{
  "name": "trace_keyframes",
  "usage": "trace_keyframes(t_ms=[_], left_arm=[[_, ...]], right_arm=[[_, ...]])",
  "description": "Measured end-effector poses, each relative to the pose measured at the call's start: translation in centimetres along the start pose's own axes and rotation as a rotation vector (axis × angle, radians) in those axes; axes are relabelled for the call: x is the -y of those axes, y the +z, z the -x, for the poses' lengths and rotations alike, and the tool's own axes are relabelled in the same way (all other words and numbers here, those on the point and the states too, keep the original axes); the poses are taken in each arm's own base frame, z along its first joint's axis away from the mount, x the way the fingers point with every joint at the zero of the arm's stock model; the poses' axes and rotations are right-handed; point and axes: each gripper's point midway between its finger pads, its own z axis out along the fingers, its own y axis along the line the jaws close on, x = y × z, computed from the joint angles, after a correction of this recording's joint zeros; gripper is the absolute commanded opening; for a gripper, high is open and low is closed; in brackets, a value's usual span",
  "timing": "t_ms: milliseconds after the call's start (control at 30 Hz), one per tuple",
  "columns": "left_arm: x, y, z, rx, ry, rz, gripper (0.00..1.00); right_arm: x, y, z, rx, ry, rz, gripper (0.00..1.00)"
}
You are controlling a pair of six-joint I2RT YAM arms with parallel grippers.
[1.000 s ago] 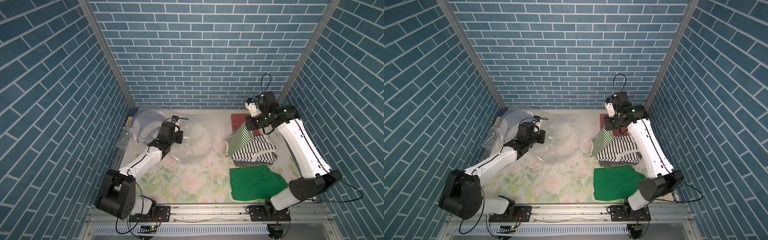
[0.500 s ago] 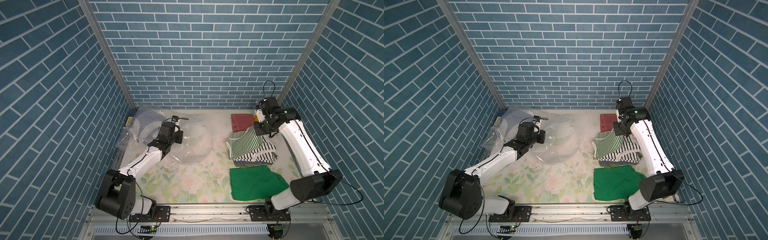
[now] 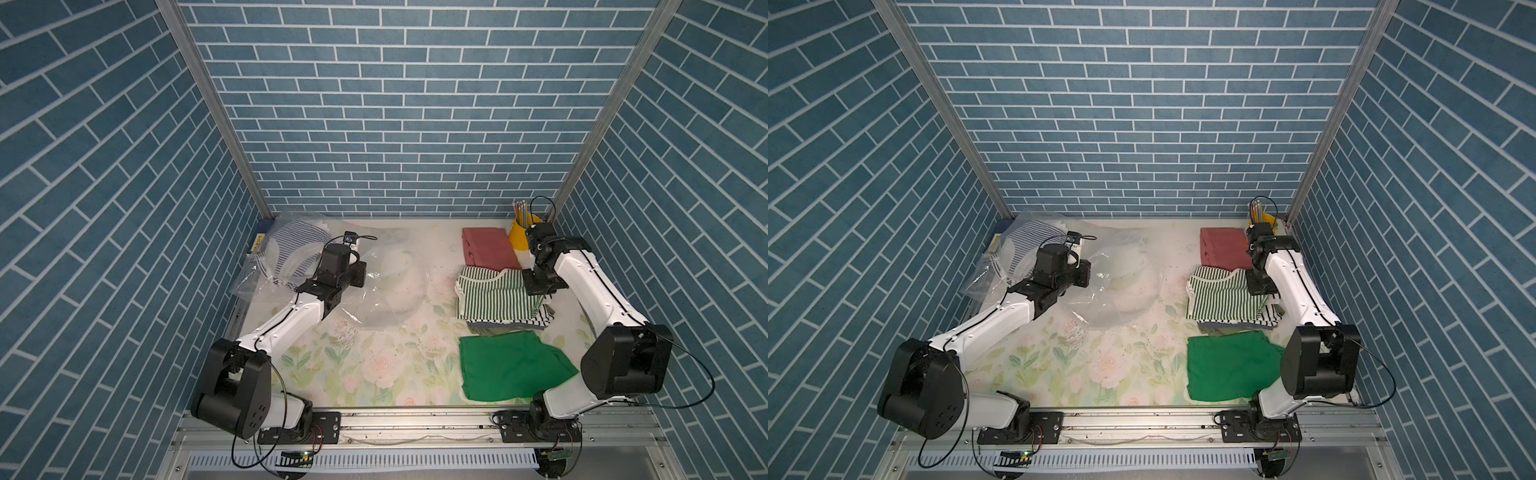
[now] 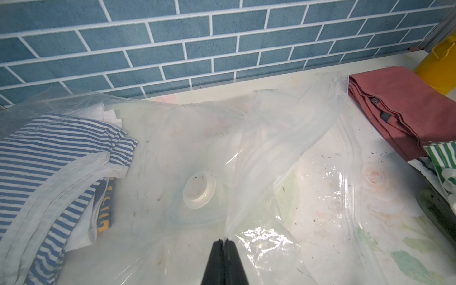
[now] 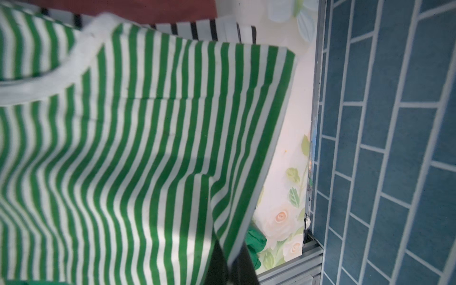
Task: Take the tank top out of the vacuum bag
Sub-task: Place the tank top at the center of the board, then take out the tank top from the vacuum bag.
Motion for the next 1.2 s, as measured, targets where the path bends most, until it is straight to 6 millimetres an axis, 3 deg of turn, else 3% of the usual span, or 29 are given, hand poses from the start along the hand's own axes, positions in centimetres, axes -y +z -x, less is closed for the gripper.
trace_keyframes(t_ms=[67, 200, 267, 333, 467, 533, 633, 867, 1067, 1200], left_arm=[[0.0, 0.0, 0.0, 0.0, 0.0, 0.0, 0.01], [0.0, 0.0, 0.0, 0.0, 0.0, 0.0, 0.01], [0.0, 0.0, 0.0, 0.0, 0.0, 0.0, 0.01], [0.0, 0.0, 0.0, 0.0, 0.0, 0.0, 0.01], [0.0, 0.0, 0.0, 0.0, -0.001, -0.001, 0.01], [0.1, 0.0, 0.0, 0.0, -0.001, -0.006, 0.01], [0.2, 0.0, 0.0, 0.0, -0.001, -0.011, 0.01], [1.8, -0.7, -0.1, -0.012, 0.025, -0.042, 0.01], [4.0, -2.0, 2.0, 0.022, 0.048, -0.086, 0.01], [5.9, -2.6, 2.7, 0.029, 0.065, -0.121, 0.0]], right_arm=[[0.3, 1.0, -0.3, -0.013, 0.015, -0.006, 0.13], [0.8, 1.8, 0.0, 0.002, 0.043, -0.025, 0.66], [1.0, 1.4, 0.7, 0.051, 0.056, -0.028, 0.74], [1.3, 0.2, 1.5, 0.128, 0.083, -0.017, 0.74], [0.7, -4.7, 3.5, 0.387, 0.151, 0.116, 0.71], [-0.4, -7.4, 4.4, 0.526, 0.173, 0.233, 0.71], [-2.9, -9.6, 5.0, 0.649, 0.179, 0.409, 0.71], [-12.4, -10.8, 4.3, 0.713, 0.117, 0.754, 0.7], [-19.1, -11.9, 3.2, 0.723, 0.126, 0.945, 0.68], [-23.7, -11.2, 2.8, 0.689, 0.154, 1.029, 0.67]])
